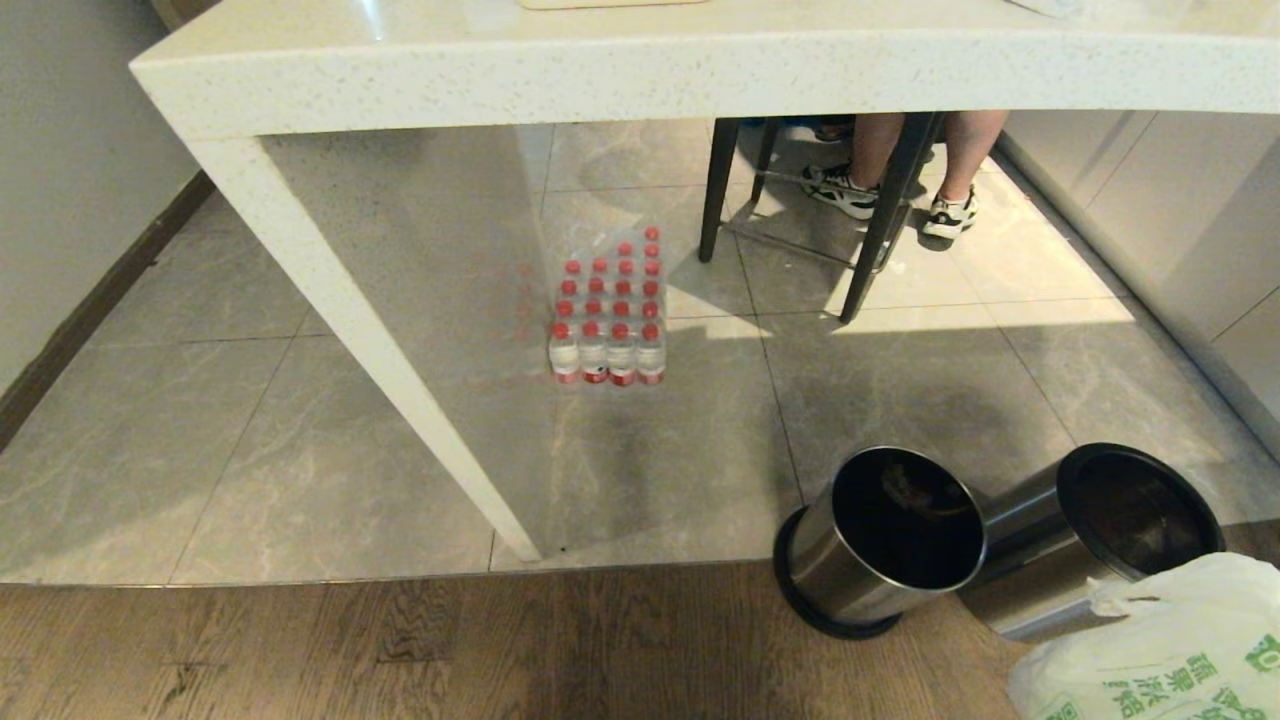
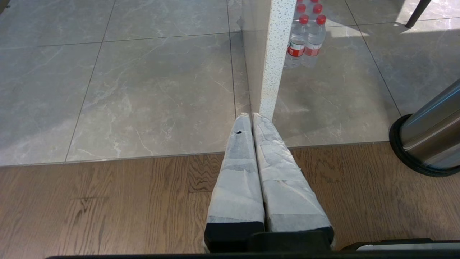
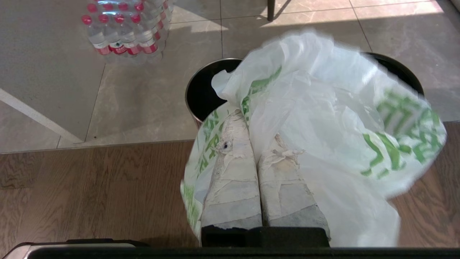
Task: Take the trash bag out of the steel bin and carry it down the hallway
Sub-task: Put the trash bag at the door
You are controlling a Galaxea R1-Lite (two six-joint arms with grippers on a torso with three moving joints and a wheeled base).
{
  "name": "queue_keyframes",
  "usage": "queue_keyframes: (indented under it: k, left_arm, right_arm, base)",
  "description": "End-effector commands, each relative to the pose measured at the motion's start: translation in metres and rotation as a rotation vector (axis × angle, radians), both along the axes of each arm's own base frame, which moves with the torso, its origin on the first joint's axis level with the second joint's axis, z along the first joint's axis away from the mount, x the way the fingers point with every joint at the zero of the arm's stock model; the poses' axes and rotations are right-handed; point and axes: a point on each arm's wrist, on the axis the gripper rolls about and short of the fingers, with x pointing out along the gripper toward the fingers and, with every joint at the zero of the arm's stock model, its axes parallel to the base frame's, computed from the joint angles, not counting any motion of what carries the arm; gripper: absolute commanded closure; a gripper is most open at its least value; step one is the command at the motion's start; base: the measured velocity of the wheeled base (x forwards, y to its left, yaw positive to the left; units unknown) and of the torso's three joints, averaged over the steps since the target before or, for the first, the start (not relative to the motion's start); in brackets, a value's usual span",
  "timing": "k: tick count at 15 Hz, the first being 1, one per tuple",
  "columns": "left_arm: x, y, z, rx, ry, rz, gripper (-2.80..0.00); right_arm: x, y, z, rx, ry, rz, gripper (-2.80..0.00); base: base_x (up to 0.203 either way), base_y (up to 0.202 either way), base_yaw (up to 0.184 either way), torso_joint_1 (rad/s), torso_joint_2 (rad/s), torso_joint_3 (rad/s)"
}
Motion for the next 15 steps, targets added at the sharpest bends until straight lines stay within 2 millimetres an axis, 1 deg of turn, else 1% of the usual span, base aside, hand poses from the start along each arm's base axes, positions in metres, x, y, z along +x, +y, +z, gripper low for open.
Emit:
queue_keyframes:
  k: [1,10,15]
  left_arm:
    - [0.0,0.0,0.0,0.0,0.0,0.0,0.0]
    - [0.0,0.0,0.0002,-0.002,-0.002,0.001,0.0]
    - [0.0,0.0,0.0002,-0.011,-0.002,0.002,0.0]
  right_arm:
    - [0.0011,0.0,-0.0028,0.0,0.013,0.0,0.0]
    - [0.0011,0.0,-0.0027,0.0,0.012,0.0,0.0]
    - [0.0011,0.0,-0.0028,-0.002,0.013,0.0,0.0]
  base:
    - [0.0,0.0,0.0,0.0,0.0,0.0]
    - [0.0,0.0,0.0,0.0,0.0,0.0]
    - [0.0,0.0,0.0,0.003,0.0,0.138]
